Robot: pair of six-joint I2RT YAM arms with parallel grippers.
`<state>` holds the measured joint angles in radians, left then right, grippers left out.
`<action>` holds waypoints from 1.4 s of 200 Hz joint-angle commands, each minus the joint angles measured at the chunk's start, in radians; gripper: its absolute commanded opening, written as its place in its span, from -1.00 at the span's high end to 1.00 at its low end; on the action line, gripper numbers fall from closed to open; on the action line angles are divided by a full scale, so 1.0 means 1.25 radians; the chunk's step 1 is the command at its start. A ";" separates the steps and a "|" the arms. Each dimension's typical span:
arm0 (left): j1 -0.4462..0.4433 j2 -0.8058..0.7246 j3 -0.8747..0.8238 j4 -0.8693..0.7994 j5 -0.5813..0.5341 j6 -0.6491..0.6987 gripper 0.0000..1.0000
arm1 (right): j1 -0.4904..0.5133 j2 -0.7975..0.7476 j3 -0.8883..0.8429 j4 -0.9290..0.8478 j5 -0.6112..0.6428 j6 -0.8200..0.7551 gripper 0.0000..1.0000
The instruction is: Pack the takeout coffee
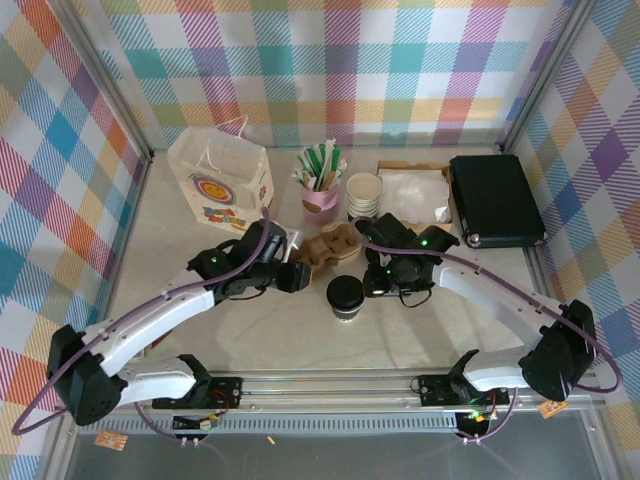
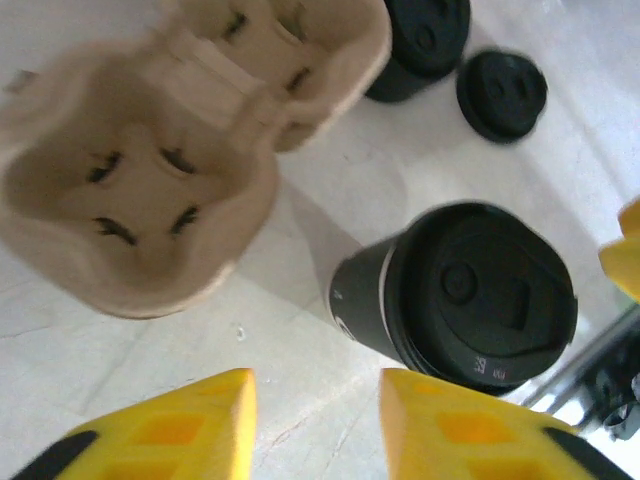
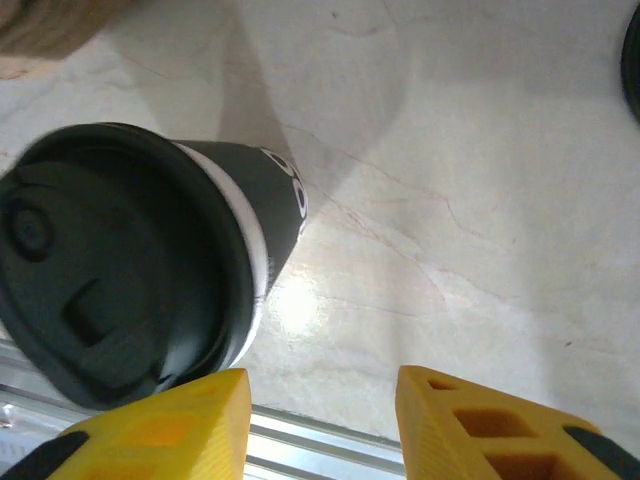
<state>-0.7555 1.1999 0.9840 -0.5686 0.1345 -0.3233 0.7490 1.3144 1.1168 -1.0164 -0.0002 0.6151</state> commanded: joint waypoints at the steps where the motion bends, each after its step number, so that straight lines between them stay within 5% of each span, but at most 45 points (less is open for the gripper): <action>1: 0.010 0.036 -0.003 0.030 0.113 0.033 0.35 | -0.021 -0.029 -0.033 0.051 -0.082 0.051 0.22; 136: 0.030 0.141 -0.041 0.094 0.310 0.048 0.60 | -0.064 -0.009 -0.083 0.137 -0.170 0.065 0.40; 280: 0.030 0.178 -0.031 0.077 0.333 0.062 0.59 | -0.095 0.005 -0.116 0.187 -0.237 0.077 0.41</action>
<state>-0.7296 1.4105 0.9443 -0.4644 0.5327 -0.2661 0.6338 1.3018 0.9813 -0.8028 -0.2577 0.6998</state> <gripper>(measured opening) 0.205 0.293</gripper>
